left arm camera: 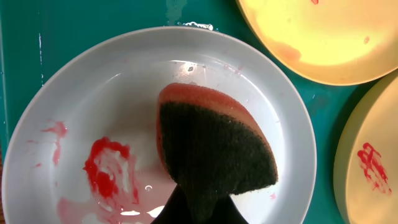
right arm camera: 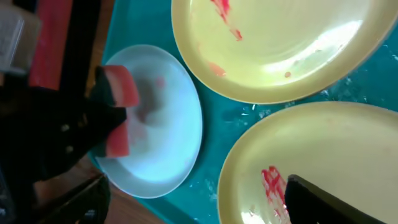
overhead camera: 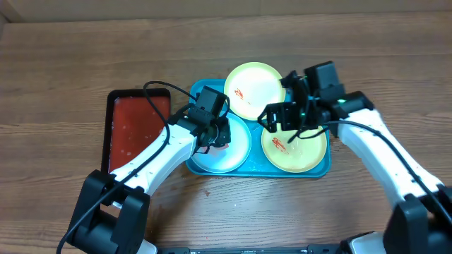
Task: Clean dirty plates on tray and stack at the side
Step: 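Hold the white plate with the right gripper and scrub with the sponge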
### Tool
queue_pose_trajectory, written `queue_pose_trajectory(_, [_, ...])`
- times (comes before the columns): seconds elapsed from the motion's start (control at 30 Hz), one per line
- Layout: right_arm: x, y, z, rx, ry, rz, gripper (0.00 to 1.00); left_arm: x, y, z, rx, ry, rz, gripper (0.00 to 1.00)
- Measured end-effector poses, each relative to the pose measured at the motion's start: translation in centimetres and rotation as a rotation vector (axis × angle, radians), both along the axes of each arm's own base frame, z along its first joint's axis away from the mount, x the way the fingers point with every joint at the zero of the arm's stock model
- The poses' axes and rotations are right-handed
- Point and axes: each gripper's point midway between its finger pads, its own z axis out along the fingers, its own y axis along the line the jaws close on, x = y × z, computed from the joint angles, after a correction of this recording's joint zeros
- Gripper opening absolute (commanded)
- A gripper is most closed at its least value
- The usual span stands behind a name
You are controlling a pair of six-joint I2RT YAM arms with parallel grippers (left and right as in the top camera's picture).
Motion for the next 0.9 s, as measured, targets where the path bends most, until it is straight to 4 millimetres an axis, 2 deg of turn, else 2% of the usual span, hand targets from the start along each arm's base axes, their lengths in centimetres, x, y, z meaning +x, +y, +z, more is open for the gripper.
queue_pose_trajectory(0.1, [0.5, 0.9, -1.5, -0.034, -0.018, 0.033, 0.56, 0.0, 0.0, 0.0, 0.000, 0.000, 0.000, 0.04])
queue_pose_trajectory(0.17, [1.1, 1.2, -2.2, -0.043, -0.028, 0.042, 0.50, 0.0, 0.0, 0.0, 0.000, 0.000, 0.000, 0.04])
queue_pose_trajectory(0.37, [2.2, 1.8, -4.9, -0.050, -0.012, 0.048, 0.52, 0.0, 0.0, 0.0, 0.000, 0.000, 0.000, 0.04])
queue_pose_trajectory(0.5, [1.5, 2.6, -6.5, -0.063, 0.026, 0.074, 0.52, 0.0, 0.0, 0.0, 0.000, 0.000, 0.000, 0.04])
queue_pose_trajectory(0.73, [0.2, 5.8, -7.3, -0.067, 0.007, 0.159, 0.52, 0.0, 0.0, 0.0, 0.000, 0.000, 0.000, 0.04])
queue_pose_trajectory(0.9, [-0.4, 6.3, -9.3, -0.121, 0.028, 0.179, 0.52, 0.0, 0.0, 0.0, 0.000, 0.000, 0.000, 0.04])
